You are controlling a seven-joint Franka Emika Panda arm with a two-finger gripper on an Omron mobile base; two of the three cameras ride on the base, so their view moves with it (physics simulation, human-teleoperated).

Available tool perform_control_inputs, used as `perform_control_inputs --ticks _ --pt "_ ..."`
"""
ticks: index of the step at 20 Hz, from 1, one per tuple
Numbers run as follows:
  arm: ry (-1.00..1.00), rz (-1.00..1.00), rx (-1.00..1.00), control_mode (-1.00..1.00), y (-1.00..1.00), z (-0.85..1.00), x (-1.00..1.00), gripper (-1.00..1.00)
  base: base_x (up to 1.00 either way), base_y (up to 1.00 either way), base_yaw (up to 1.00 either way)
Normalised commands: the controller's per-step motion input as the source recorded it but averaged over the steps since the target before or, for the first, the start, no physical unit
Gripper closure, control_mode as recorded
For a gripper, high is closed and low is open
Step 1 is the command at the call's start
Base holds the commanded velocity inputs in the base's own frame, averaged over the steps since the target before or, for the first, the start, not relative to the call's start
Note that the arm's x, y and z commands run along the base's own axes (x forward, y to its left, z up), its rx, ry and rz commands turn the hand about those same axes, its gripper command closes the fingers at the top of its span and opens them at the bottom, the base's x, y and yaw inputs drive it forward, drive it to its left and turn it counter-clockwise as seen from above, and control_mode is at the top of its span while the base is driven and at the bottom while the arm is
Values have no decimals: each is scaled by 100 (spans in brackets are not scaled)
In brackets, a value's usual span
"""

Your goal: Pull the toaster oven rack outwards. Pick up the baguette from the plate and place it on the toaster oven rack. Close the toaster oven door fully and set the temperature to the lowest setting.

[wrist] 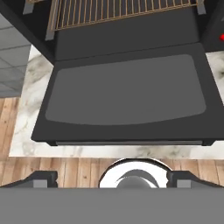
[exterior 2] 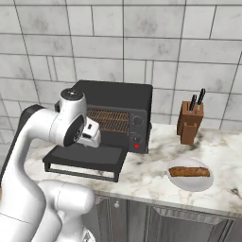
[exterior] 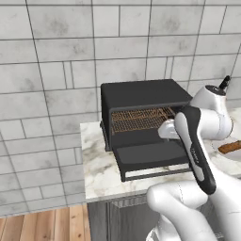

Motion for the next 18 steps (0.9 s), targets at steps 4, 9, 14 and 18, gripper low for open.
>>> perform_control_inputs --ticks 4,9,14,18 --pt "-2 0 6 -100 -30 -17 0 -100 0 0 0" --pt "-1 0 7 -100 -27 -16 9 -100 0 0 0" --pt "-6 -5 7 -100 -18 -17 16 -100 0 0 0" --pt "-13 -5 14 -100 -5 0 2 -100 0 0 0"
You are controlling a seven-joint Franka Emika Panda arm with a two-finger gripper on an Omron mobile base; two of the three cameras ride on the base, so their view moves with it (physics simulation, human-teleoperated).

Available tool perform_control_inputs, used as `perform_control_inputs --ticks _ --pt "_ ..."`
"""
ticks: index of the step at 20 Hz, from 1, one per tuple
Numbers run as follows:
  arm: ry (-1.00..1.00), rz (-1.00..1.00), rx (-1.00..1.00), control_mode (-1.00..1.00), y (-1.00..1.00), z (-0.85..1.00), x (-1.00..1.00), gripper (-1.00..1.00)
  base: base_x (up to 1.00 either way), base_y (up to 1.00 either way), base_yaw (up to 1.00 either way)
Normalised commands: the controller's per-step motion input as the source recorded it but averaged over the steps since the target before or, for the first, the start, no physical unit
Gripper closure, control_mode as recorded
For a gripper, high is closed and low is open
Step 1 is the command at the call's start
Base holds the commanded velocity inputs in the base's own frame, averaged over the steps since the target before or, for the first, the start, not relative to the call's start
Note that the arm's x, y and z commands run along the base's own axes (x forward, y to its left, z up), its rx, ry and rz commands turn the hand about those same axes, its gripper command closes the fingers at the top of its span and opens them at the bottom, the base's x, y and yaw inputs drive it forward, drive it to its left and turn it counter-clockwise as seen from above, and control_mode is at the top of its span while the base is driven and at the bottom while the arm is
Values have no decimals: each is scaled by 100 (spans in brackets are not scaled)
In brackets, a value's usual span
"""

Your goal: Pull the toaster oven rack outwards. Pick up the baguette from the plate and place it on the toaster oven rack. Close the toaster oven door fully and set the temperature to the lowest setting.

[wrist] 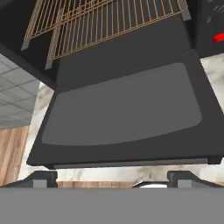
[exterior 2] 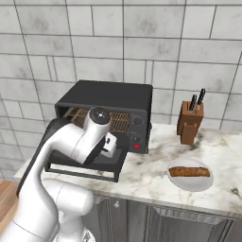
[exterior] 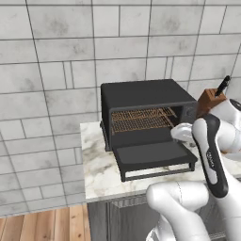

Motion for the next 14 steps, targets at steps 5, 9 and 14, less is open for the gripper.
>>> perform_control_inputs --ticks 5,9,14 --pt "-4 -4 23 -100 -1 0 13 -100 0 0 0" --pt "0 -1 23 -100 0 0 23 -100 0 0 0" --pt "0 -1 24 -100 -1 0 27 -100 0 0 0"
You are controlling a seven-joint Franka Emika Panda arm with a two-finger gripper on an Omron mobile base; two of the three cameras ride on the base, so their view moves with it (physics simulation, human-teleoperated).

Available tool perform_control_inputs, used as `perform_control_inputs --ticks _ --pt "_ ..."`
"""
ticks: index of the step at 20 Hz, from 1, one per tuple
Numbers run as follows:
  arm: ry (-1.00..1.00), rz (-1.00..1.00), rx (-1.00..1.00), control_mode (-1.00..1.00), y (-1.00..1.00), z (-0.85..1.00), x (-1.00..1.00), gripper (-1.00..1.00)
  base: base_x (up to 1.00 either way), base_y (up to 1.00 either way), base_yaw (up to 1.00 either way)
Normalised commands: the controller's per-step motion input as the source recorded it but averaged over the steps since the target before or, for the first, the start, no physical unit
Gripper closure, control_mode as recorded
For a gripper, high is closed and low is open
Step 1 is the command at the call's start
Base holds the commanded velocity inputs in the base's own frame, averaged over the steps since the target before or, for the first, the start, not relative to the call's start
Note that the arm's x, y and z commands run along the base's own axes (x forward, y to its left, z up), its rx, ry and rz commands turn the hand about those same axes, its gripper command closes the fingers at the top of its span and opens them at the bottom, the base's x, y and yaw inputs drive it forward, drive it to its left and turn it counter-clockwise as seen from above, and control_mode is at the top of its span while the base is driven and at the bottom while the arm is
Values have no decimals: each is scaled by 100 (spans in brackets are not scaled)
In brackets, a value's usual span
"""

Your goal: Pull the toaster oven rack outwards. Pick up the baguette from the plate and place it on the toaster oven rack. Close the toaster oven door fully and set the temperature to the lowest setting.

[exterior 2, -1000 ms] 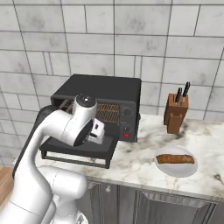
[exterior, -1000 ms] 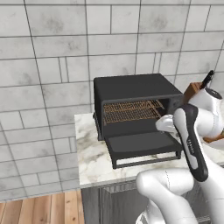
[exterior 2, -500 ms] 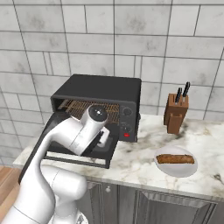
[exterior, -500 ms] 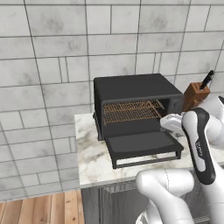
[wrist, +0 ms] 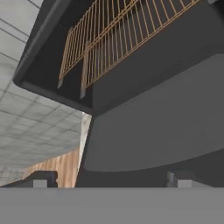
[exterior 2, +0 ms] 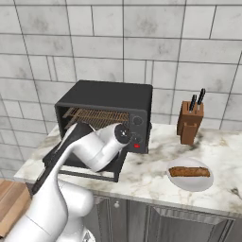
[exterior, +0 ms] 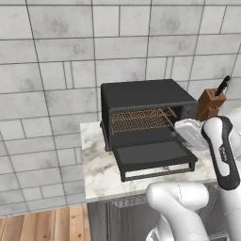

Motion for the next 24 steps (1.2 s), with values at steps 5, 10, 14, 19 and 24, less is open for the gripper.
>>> perform_control_inputs --ticks 5,10,14,19,24 --pt "0 -4 10 -100 0 0 45 -100 0 0 0" --pt "-1 -5 0 -100 0 -3 53 -100 0 0 0" --pt "-9 -7 0 -100 0 -18 46 -100 0 0 0" --pt "-13 -5 0 -100 0 -33 34 -100 0 0 0" --pt "-15 -4 1 -100 0 -33 26 -100 0 0 0"
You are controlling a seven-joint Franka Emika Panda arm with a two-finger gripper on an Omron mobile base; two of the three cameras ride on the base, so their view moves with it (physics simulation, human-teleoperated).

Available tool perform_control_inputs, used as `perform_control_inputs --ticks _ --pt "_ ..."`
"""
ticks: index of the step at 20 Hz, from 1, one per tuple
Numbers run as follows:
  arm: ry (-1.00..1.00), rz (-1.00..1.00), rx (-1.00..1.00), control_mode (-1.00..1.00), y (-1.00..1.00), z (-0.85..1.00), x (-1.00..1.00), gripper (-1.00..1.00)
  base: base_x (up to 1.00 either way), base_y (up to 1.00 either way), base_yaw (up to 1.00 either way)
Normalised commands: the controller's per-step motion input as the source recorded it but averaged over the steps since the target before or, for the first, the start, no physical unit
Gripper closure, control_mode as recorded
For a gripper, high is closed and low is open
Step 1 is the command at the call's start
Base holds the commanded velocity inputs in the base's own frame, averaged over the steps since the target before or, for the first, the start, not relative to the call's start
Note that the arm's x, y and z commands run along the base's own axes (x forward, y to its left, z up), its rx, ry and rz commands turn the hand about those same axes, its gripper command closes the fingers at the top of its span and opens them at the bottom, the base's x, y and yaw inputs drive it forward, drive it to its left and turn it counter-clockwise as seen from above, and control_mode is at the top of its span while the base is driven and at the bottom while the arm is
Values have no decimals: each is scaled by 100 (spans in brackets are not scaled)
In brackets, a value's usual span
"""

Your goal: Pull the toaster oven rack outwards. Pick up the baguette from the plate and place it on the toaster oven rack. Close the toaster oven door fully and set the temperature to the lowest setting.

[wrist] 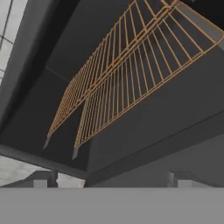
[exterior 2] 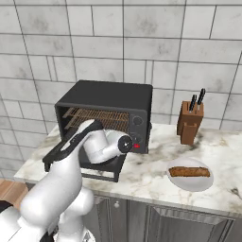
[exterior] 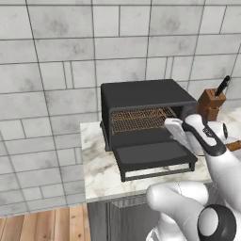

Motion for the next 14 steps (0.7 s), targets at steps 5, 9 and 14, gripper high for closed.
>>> perform_control_inputs --ticks 5,9,14 --pt "-1 0 1 -100 0 -1 30 -100 0 0 0" --pt "0 0 0 -100 0 0 33 -100 0 0 0" --pt "0 0 0 -100 0 0 32 -100 0 0 0"
